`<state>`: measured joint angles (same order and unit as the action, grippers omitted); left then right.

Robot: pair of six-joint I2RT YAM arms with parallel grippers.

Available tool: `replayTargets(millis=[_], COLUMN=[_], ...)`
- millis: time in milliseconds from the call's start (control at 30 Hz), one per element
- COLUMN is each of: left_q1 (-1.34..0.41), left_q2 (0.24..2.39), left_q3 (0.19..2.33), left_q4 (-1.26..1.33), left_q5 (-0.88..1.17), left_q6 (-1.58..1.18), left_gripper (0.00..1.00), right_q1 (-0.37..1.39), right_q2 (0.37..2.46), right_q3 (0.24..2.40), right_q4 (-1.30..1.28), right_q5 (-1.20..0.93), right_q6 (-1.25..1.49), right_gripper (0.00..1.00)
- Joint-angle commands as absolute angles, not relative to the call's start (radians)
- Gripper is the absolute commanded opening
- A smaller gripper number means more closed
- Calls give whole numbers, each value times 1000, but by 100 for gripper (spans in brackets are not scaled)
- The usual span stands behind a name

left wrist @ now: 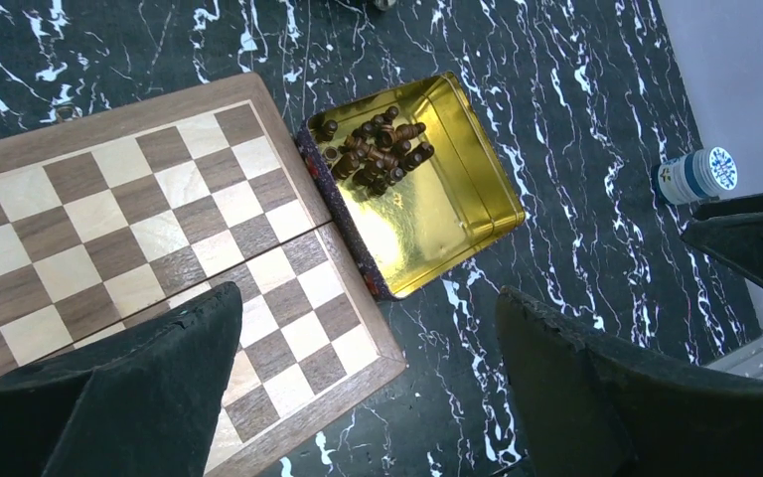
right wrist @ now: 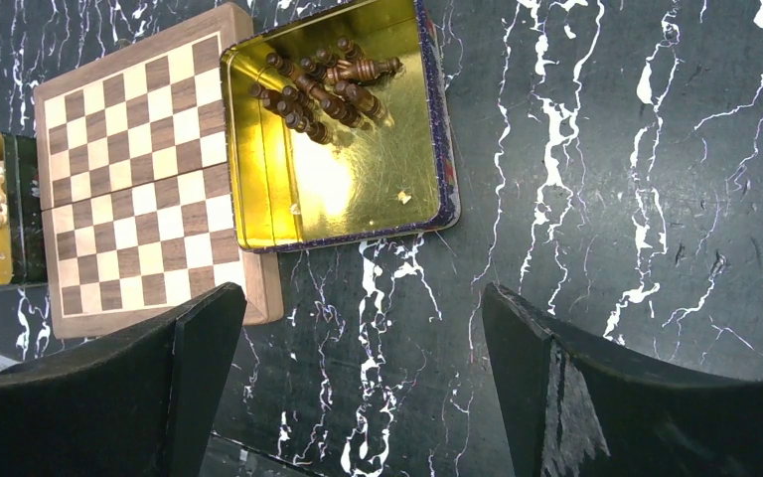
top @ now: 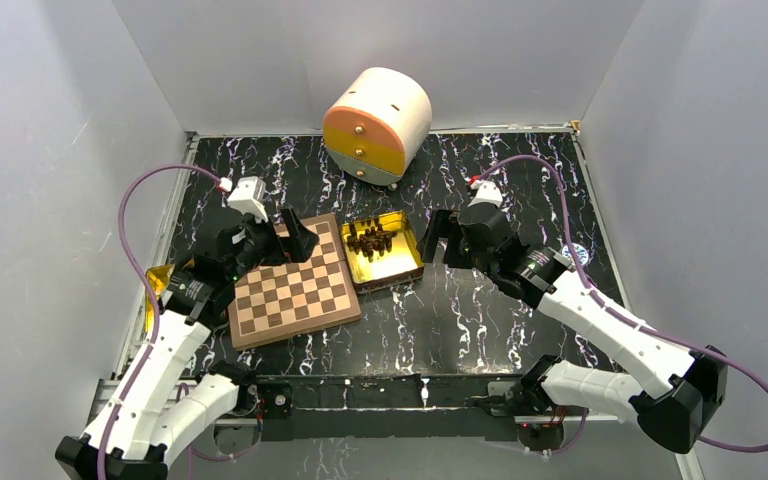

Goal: Set up the chess pieces on the board
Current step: Pick up the chess piece from the storage box.

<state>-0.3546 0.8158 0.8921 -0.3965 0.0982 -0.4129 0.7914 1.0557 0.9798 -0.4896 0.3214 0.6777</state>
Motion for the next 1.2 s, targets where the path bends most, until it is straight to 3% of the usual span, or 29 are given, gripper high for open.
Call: replayTargets(millis=[0,633,833,1000,1167], left_q1=[-350,-350,-354,-370,-420], left_q2=[767,936,1125,1311,1472], left_q3=[878,926,1021,1152,1261], left_q4=[-365,-311,-347,-419,-441], left_q5=[47,142,138,94,-32], left_q6=[-403,-338,-266,-192,-181], left_gripper=[94,92,80,52,50], right_q1=[791,791,791,791,791], right_q2=[1024,1000,962,885,862], right_q3=[992,986,963,905,894], right_q4=[-432,-439,-432,-362,-370], right_q5=[331,302,252,174,192], right_q6=[669,610,586,545,538], right_gripper=[99,99,99,99,99])
